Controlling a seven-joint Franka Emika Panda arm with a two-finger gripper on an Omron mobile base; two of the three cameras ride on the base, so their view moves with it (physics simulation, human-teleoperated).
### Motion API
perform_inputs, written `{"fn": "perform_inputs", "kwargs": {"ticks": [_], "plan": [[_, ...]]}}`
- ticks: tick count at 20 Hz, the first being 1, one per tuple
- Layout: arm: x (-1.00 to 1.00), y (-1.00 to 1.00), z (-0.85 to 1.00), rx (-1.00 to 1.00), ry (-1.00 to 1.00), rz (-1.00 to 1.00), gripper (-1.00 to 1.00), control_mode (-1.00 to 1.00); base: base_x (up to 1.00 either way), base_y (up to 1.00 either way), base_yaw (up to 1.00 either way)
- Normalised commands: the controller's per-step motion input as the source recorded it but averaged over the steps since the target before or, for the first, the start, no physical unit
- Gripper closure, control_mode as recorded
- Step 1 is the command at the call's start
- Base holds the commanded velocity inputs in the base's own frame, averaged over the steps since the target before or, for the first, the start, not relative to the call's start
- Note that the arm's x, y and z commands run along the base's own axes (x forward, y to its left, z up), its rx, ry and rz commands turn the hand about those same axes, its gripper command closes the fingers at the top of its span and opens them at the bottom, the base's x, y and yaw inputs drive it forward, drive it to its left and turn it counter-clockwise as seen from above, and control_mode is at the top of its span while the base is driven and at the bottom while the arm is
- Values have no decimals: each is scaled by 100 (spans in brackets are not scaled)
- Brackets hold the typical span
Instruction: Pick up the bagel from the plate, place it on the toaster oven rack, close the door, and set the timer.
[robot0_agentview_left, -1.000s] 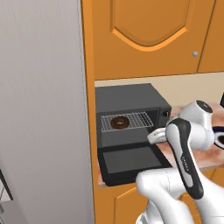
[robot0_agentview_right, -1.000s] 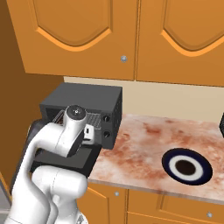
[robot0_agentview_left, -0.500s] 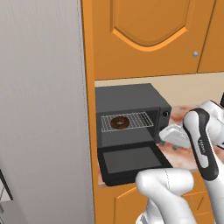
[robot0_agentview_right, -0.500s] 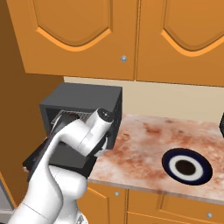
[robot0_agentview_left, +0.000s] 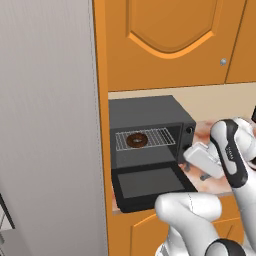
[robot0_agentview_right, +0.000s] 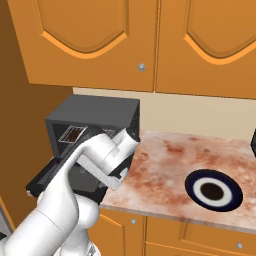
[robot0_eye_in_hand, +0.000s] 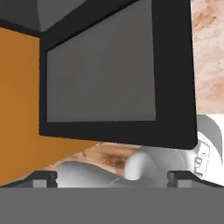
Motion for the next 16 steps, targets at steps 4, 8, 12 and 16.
{"fn": "perform_inputs", "kwargs": {"ticks": [4,8,12,16], "plan": [[-16,-1,-31,0,9,-15,-100,-100,0,0,0],[-24,-8,-30,0,4,-19,-100,-100,0,0,0],[-27,-9,-34,0,5,-21,-100,-100,0,0,0],[-8,-4,-35,0,7,-17,-100,-100,0,0,0]]}}
